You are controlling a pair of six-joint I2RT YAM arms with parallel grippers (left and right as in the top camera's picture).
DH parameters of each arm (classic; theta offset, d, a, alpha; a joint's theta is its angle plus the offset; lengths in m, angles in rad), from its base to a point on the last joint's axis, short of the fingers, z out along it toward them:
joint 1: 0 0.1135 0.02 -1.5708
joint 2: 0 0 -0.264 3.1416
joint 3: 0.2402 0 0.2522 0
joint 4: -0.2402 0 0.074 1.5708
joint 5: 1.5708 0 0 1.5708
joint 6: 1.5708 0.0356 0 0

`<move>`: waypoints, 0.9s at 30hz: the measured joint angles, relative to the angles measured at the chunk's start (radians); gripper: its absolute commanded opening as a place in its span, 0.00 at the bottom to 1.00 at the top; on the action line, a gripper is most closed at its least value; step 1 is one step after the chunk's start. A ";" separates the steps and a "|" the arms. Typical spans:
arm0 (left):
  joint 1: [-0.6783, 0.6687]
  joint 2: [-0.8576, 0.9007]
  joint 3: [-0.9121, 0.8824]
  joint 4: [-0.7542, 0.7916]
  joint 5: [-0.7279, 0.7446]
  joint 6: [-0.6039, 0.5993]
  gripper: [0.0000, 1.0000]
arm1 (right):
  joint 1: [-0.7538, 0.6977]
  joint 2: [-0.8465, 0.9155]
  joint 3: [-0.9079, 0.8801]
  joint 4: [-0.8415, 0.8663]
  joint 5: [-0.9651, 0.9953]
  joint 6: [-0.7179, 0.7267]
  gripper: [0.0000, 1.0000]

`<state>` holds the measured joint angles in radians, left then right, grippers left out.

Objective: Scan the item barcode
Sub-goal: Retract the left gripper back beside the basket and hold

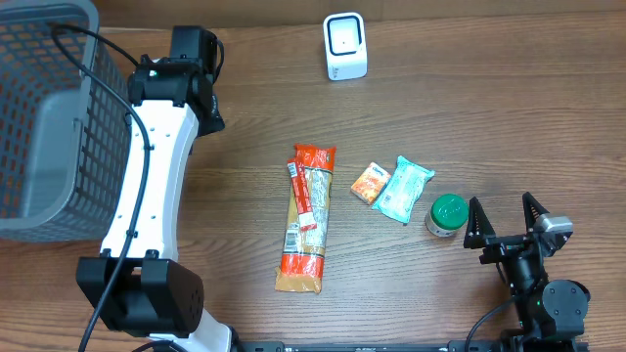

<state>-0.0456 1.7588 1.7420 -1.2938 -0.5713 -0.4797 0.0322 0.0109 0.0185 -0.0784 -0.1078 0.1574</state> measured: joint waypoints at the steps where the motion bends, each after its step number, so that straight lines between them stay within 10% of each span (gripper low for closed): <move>1: 0.000 0.000 0.000 0.000 0.011 0.000 1.00 | 0.000 0.000 0.000 0.000 0.000 0.000 1.00; 27: 0.000 0.000 0.000 0.000 0.071 0.000 1.00 | 0.000 0.000 0.000 0.000 0.000 0.000 1.00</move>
<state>-0.0456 1.7588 1.7420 -1.2934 -0.4999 -0.4797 0.0322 0.0109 0.0185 -0.0780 -0.1078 0.1570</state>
